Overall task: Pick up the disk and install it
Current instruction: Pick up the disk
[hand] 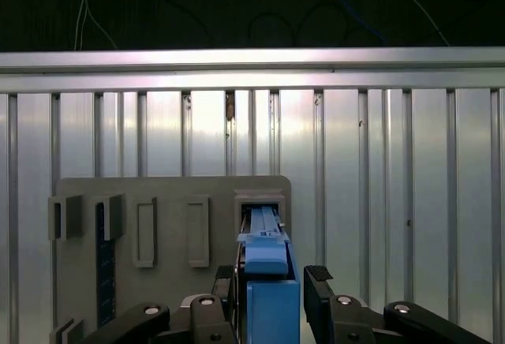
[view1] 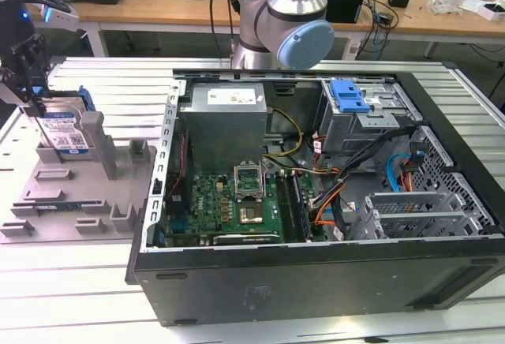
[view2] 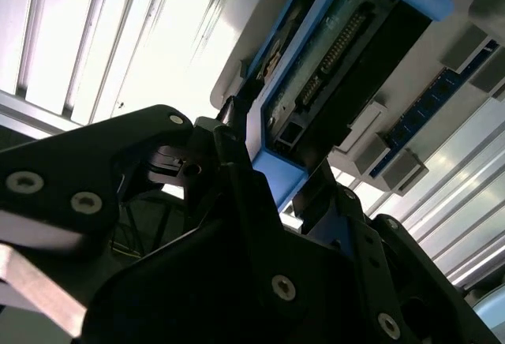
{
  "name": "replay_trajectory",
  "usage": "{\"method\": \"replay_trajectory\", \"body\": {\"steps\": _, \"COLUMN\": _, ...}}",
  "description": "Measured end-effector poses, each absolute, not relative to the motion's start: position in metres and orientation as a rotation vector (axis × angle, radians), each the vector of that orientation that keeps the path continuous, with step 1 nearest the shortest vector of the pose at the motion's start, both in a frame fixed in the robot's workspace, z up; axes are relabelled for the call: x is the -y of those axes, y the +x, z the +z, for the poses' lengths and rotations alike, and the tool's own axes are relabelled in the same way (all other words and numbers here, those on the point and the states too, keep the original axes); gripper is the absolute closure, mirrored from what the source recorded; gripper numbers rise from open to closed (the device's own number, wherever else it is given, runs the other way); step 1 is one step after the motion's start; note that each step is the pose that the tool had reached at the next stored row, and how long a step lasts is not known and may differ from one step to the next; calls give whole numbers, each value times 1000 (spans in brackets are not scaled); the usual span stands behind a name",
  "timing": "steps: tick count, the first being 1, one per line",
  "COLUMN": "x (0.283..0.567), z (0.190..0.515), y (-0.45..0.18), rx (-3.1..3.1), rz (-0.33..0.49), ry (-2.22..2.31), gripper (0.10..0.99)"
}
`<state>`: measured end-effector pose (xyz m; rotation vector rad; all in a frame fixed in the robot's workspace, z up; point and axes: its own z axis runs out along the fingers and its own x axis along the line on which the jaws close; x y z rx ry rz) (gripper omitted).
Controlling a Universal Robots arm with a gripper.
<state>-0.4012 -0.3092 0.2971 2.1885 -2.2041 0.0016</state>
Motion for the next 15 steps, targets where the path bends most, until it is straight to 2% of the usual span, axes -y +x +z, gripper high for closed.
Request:
{"method": "replay_trajectory", "body": {"steps": 4, "x": 309, "z": 297, "y": -401, "rx": 2204, "rz": 2, "ry": 2188, "gripper": 620}}
{"method": "replay_trajectory", "body": {"steps": 5, "x": 309, "z": 297, "y": -401, "rx": 2204, "rz": 2, "ry": 2188, "gripper": 690}}
{"method": "replay_trajectory", "body": {"steps": 15, "x": 309, "z": 297, "y": -401, "rx": 2204, "rz": 2, "ry": 2189, "gripper": 690}}
